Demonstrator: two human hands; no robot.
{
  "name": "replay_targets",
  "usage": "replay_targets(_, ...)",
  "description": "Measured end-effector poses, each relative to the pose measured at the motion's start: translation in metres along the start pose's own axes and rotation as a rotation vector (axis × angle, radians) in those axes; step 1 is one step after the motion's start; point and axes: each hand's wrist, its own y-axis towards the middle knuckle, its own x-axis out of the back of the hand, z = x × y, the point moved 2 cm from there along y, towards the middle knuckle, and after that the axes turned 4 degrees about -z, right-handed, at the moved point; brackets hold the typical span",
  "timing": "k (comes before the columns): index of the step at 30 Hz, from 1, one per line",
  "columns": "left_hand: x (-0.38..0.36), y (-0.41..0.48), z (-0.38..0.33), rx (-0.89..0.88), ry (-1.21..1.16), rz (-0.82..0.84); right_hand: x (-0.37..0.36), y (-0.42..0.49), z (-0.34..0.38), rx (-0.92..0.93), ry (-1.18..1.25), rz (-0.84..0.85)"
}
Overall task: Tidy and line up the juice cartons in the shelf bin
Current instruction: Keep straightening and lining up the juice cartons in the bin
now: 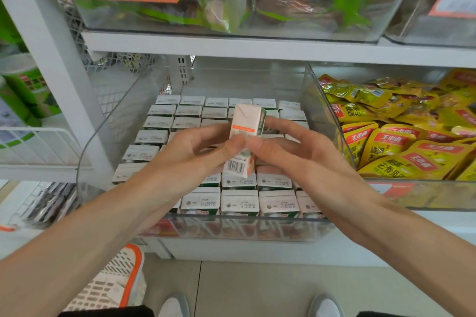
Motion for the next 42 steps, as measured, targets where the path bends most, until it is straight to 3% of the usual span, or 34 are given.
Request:
replay_targets(7, -0.001, -0.001, -0.003, 0.029, -0.119, 0.012, 0.003, 0.001, -0.003, 0.035, 0.085, -0.048)
replay_targets(12, 0.003, 0.001, 0.001, 0.049, -0.126, -0.09, 0.001, 0.001, -0.005, 0.107, -0.034, -0.05)
replay_targets(21, 0.002, 0.001, 0.0, 0.038, -0.181, -0.101, 0.005, 0.004, -0.007, 0.195, -0.025, -0.067)
replay_targets(28, 0.006, 0.003, 0.002, -0.024, -0.101, -0.142, 0.006, 0.006, -0.007, 0.165, 0.061, -0.038)
replay_targets(32, 0.002, 0.002, 0.0, -0.088, 0.03, -0.074, 0.005, 0.004, -0.006, 0.226, 0.045, 0.014)
replay_targets(37, 0.004, 0.0, -0.011, -0.346, 0.241, -0.247, 0.012, 0.006, 0.0, 0.476, -0.31, -0.085)
replay_targets(42, 0.003, -0.002, -0.012, -0.436, 0.306, -0.278, 0.012, 0.005, -0.004, 0.528, -0.329, -0.119)
